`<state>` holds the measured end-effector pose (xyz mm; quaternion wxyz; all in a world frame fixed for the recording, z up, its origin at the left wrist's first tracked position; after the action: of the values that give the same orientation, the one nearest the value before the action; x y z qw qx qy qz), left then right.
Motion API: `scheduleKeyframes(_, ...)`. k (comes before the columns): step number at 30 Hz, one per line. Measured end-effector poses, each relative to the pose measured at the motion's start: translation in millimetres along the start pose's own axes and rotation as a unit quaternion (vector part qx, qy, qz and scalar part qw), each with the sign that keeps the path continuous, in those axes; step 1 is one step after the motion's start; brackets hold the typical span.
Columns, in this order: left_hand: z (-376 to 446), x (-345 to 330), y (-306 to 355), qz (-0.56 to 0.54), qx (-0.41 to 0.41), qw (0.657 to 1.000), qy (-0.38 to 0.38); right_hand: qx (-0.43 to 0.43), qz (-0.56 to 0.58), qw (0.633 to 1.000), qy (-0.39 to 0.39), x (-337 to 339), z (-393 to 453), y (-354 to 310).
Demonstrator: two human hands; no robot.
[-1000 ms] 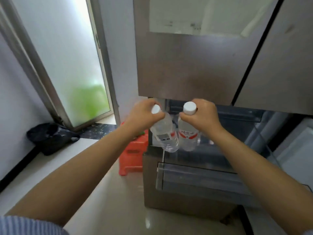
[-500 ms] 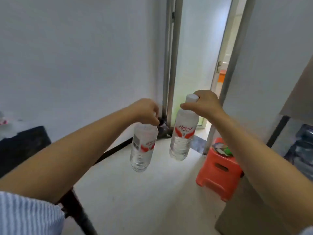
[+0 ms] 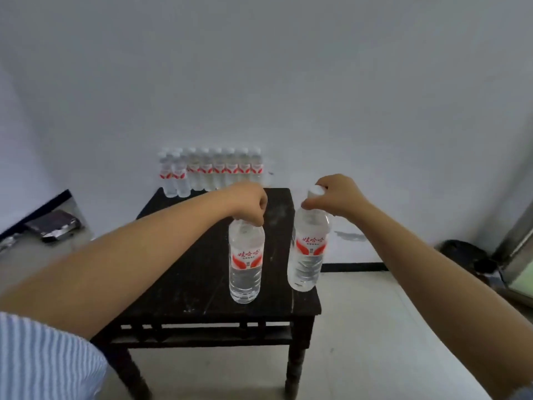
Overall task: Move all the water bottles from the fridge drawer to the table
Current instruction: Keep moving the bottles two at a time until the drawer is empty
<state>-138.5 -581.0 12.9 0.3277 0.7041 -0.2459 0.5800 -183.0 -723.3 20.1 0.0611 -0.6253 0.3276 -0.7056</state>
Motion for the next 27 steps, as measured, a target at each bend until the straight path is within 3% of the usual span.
scheduleKeyframes(5,30,34,-125,0.008,0.064,0.998,-0.003,0.066,-0.026,0.996,-0.051,-51,99,-87)
scheduleKeyframes(13,82,75,-280,0.035,0.085,0.995,-0.038,0.114,-0.086,0.987,-0.074,-117,232,-191)
scheduleKeyframes(27,264,68,-500,0.003,0.012,0.998,-0.067,-0.015,-0.1,0.987,-0.122,-254,455,-266)
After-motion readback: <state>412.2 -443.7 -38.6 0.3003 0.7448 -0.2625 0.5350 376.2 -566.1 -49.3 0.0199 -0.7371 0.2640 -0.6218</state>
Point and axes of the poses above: each hand's wrist, its own z-axis towards the middle knuckle, its own x-axis out of the back of the hand, y = z × x, the point moved 6 cm from there along z, towards the middle knuckle, and after that the axes turned 12 degrees about -x, right-handed, at the moved point
